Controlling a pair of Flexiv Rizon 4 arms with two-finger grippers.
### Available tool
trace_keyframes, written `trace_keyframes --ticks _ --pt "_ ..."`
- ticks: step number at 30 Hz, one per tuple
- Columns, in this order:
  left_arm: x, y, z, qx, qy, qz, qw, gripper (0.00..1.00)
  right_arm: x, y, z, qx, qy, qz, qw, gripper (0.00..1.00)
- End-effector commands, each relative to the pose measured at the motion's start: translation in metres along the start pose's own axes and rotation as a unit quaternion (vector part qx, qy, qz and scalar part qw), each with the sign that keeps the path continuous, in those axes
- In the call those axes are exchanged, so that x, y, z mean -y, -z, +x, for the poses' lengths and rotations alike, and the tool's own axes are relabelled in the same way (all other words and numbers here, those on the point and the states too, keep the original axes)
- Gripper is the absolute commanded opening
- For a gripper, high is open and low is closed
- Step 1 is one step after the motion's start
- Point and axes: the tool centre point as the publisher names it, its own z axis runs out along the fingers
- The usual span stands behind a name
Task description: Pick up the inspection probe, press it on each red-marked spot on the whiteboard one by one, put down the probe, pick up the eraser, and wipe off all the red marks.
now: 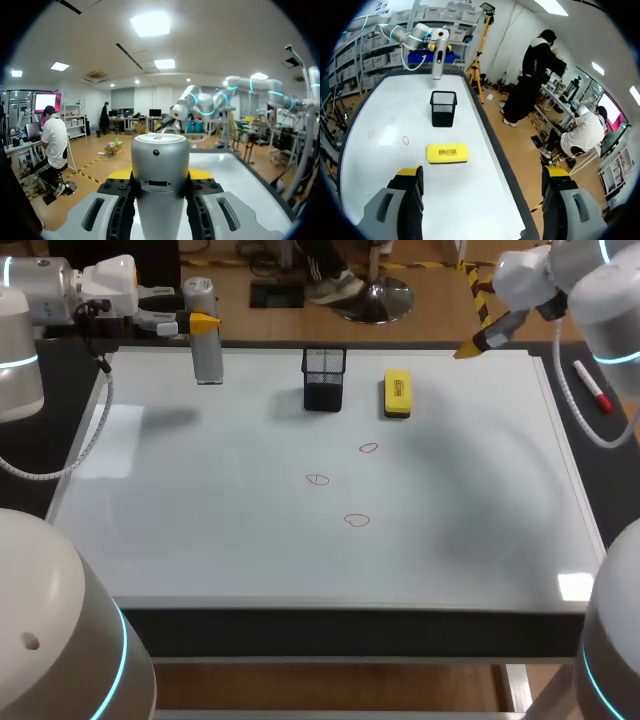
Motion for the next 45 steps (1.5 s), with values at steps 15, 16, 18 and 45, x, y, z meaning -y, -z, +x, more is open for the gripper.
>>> trace_keyframes --ticks 15,16,18,45 --pt "0.001 0.000 0.001 0.001 0.000 0.000 1.000 0.00 -0.006 -0.028 -0.009 -0.344 0.316 0.364 0.806 1.00" --pt "0.001 0.000 0.001 0.001 0.000 0.000 1.000 0.00 -0.007 -0.025 -0.012 -0.329 0.301 0.355 0.822 1.00" --pt "0.001 0.000 0.001 0.001 0.000 0.000 1.000 0.00 -0.007 -0.025 -0.012 -0.329 0.301 0.355 0.822 1.00" --pt "0.001 0.000 0.001 0.001 0.000 0.000 1.000 0.00 0.009 -0.052 0.004 -0.370 0.405 0.271 0.791 1.00"
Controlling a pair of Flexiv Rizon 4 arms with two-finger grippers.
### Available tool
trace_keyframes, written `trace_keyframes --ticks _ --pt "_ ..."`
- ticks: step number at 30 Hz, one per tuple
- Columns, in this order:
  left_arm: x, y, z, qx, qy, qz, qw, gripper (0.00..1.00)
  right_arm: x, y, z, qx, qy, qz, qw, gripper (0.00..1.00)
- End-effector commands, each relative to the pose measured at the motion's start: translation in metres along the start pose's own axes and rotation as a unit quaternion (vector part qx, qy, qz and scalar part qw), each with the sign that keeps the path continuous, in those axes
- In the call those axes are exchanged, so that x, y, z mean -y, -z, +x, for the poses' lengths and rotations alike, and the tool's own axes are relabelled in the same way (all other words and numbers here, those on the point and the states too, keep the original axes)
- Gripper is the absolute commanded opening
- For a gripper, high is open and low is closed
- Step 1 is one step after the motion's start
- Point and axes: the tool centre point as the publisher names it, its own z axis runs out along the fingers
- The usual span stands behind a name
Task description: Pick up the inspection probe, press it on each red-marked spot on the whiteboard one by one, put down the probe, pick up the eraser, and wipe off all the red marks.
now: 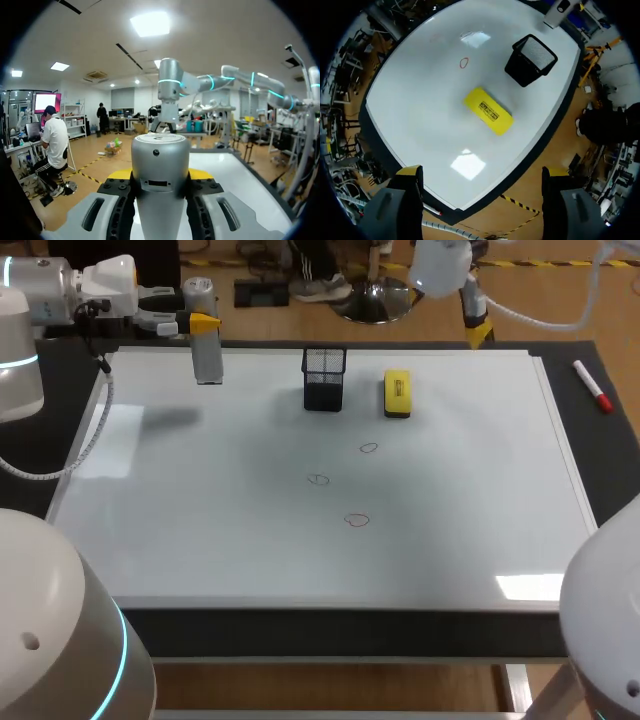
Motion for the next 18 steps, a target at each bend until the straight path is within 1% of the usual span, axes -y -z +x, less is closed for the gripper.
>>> trace_keyframes --ticks 1,3,4,6,7,8,10,11,15,18 --pt "0.001 0.000 0.001 0.001 0.000 0.000 1.000 0.00 -0.001 -0.015 -0.004 -0.064 0.055 -0.026 0.996 1.00" --pt "0.001 0.000 0.001 0.001 0.000 0.000 1.000 0.00 -0.002 -0.021 -0.002 -0.059 0.076 -0.037 0.995 1.00" --pt "0.001 0.000 0.001 0.001 0.000 0.000 1.000 0.00 -0.005 -0.024 -0.003 -0.052 0.103 -0.033 0.993 1.00" --pt "0.001 0.000 0.001 0.001 0.000 0.000 1.000 0.00 -0.009 -0.030 -0.003 -0.048 0.134 -0.038 0.989 1.00" --pt "0.001 0.000 0.001 0.001 0.000 0.000 1.000 0.00 -0.012 -0.032 -0.004 -0.038 0.164 -0.034 0.985 1.00" --pt "0.001 0.000 0.001 0.001 0.000 0.000 1.000 0.00 -0.015 -0.033 -0.004 -0.030 0.180 -0.037 0.982 1.00" --pt "0.001 0.000 0.001 0.001 0.000 0.000 1.000 0.00 -0.020 -0.039 -0.004 -0.029 0.219 -0.033 0.975 1.00" --pt "0.001 0.000 0.001 0.001 0.000 0.000 1.000 0.00 -0.023 -0.041 -0.005 -0.016 0.237 -0.036 0.971 1.00" --pt "0.001 0.000 0.001 0.001 0.000 0.000 1.000 0.00 -0.033 -0.051 -0.005 0.013 0.287 -0.039 0.957 1.00" --pt "0.001 0.000 0.001 0.001 0.000 0.000 1.000 0.00 -0.041 -0.059 -0.007 0.023 0.321 -0.042 0.946 1.00"
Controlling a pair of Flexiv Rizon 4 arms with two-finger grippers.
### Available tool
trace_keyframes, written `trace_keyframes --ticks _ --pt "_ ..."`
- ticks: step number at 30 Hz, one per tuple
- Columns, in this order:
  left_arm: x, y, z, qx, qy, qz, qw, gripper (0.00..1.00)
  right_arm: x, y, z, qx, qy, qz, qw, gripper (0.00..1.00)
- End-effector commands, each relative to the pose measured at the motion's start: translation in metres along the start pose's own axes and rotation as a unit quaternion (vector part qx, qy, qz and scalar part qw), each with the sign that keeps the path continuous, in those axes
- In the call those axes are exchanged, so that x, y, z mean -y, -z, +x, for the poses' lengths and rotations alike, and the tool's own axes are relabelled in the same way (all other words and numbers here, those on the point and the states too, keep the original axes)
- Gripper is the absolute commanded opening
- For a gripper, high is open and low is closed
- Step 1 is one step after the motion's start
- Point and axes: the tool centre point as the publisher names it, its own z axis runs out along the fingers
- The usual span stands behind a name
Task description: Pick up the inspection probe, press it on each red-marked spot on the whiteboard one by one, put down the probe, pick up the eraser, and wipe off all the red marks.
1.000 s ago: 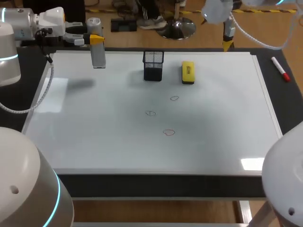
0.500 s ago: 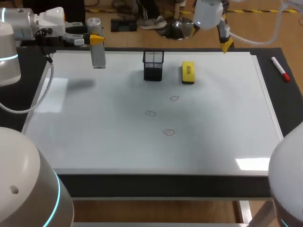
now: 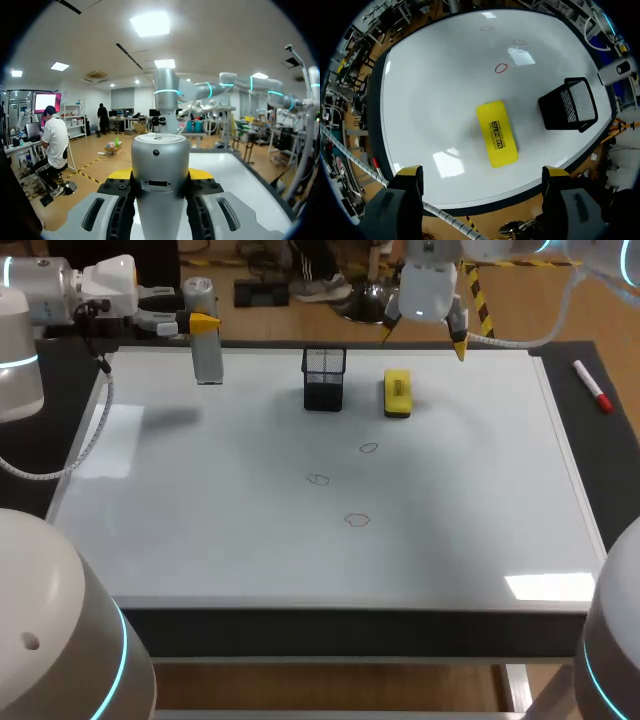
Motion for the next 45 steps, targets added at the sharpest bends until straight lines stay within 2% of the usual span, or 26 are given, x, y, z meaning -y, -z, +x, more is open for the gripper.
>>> trace_keyframes --ticks 1,7,9,20,45 --pt "0.001 0.000 0.001 0.001 0.000 0.000 1.000 0.00 -0.011 -0.015 0.004 0.026 0.067 0.009 0.997 1.00" --pt "0.001 0.000 0.001 0.001 0.000 0.000 1.000 0.00 -0.019 -0.030 -0.004 0.015 0.137 0.014 0.990 1.00" --pt "0.001 0.000 0.001 0.001 0.000 0.000 1.000 0.00 -0.022 -0.034 -0.006 0.002 0.143 0.012 0.990 1.00" --pt "0.001 0.000 0.001 0.001 0.000 0.000 1.000 0.00 -0.029 -0.047 -0.013 -0.011 0.123 -0.001 0.992 1.00" --pt "0.001 0.000 0.001 0.001 0.000 0.000 1.000 0.00 -0.032 -0.068 -0.018 0.000 0.082 -0.005 0.997 1.00"
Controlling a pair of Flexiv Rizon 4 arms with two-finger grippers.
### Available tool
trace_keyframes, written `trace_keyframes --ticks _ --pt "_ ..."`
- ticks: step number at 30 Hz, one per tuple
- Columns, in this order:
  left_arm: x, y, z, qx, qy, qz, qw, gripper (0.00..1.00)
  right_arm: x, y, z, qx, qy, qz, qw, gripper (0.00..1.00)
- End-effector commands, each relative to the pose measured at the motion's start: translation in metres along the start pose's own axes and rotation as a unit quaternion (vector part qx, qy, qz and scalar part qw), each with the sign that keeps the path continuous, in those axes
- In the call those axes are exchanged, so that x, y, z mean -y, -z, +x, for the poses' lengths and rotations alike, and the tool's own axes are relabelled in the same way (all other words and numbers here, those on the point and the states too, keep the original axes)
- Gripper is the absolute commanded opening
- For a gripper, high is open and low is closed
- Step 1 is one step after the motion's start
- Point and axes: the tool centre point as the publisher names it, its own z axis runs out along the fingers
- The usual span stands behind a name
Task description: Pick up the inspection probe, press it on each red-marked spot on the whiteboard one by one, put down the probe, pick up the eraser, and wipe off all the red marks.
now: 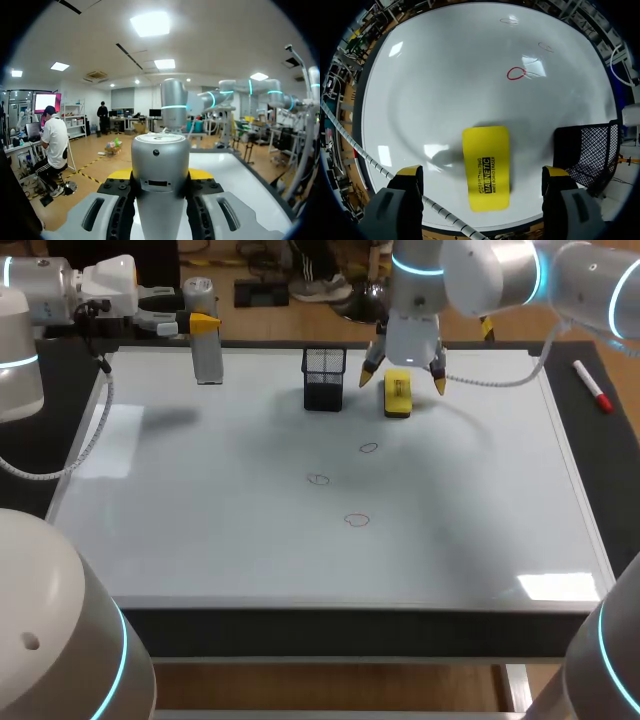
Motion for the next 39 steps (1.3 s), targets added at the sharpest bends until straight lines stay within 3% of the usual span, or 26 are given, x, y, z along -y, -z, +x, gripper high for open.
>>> trace_keyframes --ticks 1,2,3,5,7,9,14,22,29,39 --pt "0.001 0.000 0.001 0.001 0.000 0.000 1.000 0.00 0.003 -0.003 0.000 -0.003 -0.008 -0.004 1.000 0.90" --pt "0.001 0.000 0.001 0.001 0.000 0.000 1.000 0.00 0.003 -0.004 0.000 -0.003 -0.008 -0.004 1.000 0.75" --pt "0.001 0.000 0.001 0.001 0.000 0.000 1.000 0.00 0.003 -0.004 0.000 -0.003 -0.007 -0.005 1.000 0.70" --pt "0.001 0.000 0.001 0.001 0.000 0.000 1.000 0.00 0.002 -0.005 0.000 -0.005 -0.009 -0.006 1.000 0.47" --pt "0.001 0.000 0.001 0.001 0.000 0.000 1.000 0.00 0.002 -0.006 0.002 -0.007 -0.015 -0.007 1.000 0.31" --pt "0.001 0.000 0.001 0.001 0.000 0.000 1.000 0.00 0.002 -0.006 0.004 -0.007 -0.019 -0.006 1.000 0.00" --pt "0.001 0.000 0.001 0.001 0.000 0.000 1.000 0.00 -0.002 0.007 0.011 -0.014 -0.042 0.008 0.999 0.00" --pt "0.001 0.000 0.001 0.001 0.000 0.000 1.000 0.00 -0.006 0.028 0.039 -0.023 -0.119 0.016 0.993 0.00" --pt "0.001 0.000 0.001 0.001 0.000 0.000 1.000 0.00 -0.009 0.031 0.075 -0.016 -0.219 -0.007 0.975 0.00" --pt "0.001 0.000 0.001 0.001 0.000 0.000 1.000 0.00 -0.024 0.034 0.118 -0.010 -0.306 -0.012 0.952 0.00"
